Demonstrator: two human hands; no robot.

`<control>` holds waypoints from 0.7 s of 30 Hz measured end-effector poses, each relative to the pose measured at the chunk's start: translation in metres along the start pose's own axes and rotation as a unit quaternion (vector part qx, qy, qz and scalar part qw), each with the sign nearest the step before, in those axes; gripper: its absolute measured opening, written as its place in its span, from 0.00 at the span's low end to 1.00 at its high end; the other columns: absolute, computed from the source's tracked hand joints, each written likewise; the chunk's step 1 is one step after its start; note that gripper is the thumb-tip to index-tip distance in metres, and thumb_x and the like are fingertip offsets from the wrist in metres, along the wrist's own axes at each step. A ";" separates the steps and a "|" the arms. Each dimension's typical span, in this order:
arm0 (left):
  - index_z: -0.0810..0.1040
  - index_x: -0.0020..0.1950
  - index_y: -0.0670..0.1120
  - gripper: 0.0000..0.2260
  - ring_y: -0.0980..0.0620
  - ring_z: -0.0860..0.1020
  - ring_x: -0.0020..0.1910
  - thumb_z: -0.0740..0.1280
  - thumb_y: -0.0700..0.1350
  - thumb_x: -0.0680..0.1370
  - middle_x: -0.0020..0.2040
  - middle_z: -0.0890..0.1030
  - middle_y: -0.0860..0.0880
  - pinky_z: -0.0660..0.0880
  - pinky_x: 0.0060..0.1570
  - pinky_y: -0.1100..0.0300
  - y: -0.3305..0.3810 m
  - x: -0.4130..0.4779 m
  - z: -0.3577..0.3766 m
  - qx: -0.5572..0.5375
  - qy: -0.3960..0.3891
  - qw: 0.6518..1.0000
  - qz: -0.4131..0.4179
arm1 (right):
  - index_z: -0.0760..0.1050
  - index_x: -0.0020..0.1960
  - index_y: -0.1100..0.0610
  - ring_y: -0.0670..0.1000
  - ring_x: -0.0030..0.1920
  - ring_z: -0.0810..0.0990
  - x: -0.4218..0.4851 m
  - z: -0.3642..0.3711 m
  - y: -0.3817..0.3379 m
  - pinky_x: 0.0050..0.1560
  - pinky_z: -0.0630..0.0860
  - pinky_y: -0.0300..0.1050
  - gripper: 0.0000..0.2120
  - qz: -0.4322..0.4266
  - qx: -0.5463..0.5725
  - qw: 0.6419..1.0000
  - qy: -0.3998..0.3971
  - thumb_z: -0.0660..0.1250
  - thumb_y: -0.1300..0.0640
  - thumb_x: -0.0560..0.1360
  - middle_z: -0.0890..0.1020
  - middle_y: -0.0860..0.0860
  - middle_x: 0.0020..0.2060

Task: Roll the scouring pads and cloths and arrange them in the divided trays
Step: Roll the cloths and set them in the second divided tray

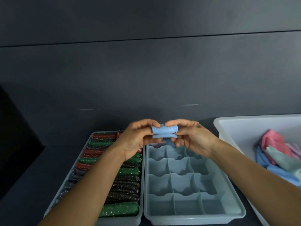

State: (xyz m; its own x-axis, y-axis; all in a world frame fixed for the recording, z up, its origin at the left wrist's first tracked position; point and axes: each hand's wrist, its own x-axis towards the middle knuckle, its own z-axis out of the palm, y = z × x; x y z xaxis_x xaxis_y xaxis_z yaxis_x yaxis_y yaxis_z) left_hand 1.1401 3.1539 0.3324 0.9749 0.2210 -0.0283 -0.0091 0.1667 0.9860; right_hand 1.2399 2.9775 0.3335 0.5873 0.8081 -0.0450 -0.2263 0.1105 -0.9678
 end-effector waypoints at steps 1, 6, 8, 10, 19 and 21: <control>0.82 0.41 0.42 0.13 0.47 0.84 0.45 0.61 0.30 0.78 0.47 0.82 0.42 0.81 0.41 0.58 -0.001 0.003 -0.004 -0.002 -0.005 1.000 -0.013 | 0.80 0.52 0.64 0.52 0.35 0.81 0.002 0.000 0.001 0.32 0.77 0.40 0.14 0.011 -0.003 1.000 0.006 0.57 0.73 0.75 0.83 0.58 0.41; 0.79 0.44 0.45 0.08 0.49 0.80 0.44 0.70 0.32 0.74 0.43 0.81 0.50 0.78 0.43 0.59 -0.014 0.012 -0.022 0.157 -0.043 0.987 0.018 | 0.82 0.47 0.60 0.50 0.35 0.82 0.010 0.004 0.011 0.40 0.75 0.43 0.07 0.021 -0.126 0.991 0.027 0.65 0.66 0.75 0.84 0.57 0.40; 0.78 0.47 0.49 0.13 0.50 0.79 0.44 0.73 0.34 0.71 0.45 0.81 0.50 0.76 0.41 0.57 -0.020 0.015 -0.026 0.254 -0.031 0.966 0.040 | 0.81 0.46 0.54 0.50 0.36 0.79 0.016 0.002 0.022 0.43 0.76 0.44 0.10 0.008 -0.230 0.971 0.063 0.70 0.67 0.72 0.82 0.54 0.38; 0.75 0.50 0.52 0.16 0.53 0.80 0.44 0.74 0.34 0.70 0.49 0.80 0.49 0.76 0.38 0.62 -0.024 0.017 -0.026 0.317 -0.026 0.947 0.045 | 0.77 0.49 0.52 0.50 0.37 0.77 0.023 0.002 0.032 0.43 0.75 0.43 0.13 0.005 -0.292 0.953 0.083 0.73 0.67 0.69 0.80 0.53 0.38; 0.75 0.58 0.52 0.17 0.56 0.77 0.51 0.72 0.38 0.73 0.54 0.78 0.56 0.77 0.51 0.58 -0.041 0.014 -0.024 0.541 -0.004 0.835 0.100 | 0.77 0.41 0.47 0.38 0.33 0.77 0.042 -0.001 0.073 0.34 0.72 0.35 0.14 -0.041 -0.432 0.897 0.087 0.73 0.66 0.67 0.81 0.43 0.35; 0.74 0.59 0.51 0.17 0.54 0.78 0.52 0.72 0.39 0.73 0.54 0.79 0.55 0.76 0.53 0.56 -0.042 0.015 -0.023 0.563 -0.022 0.820 0.100 | 0.78 0.43 0.46 0.43 0.39 0.81 0.045 -0.005 0.078 0.39 0.78 0.44 0.10 -0.031 -0.477 0.873 0.094 0.72 0.59 0.66 0.83 0.44 0.38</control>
State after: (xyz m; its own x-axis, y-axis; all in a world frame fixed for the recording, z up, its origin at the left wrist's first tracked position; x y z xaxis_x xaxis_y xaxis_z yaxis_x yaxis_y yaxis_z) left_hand 1.1498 3.1722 0.2863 0.9862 0.0970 0.1345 0.0177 -0.8677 0.4967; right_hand 1.2523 3.0196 0.2547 0.7130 0.6983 0.0624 0.5084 -0.4537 -0.7319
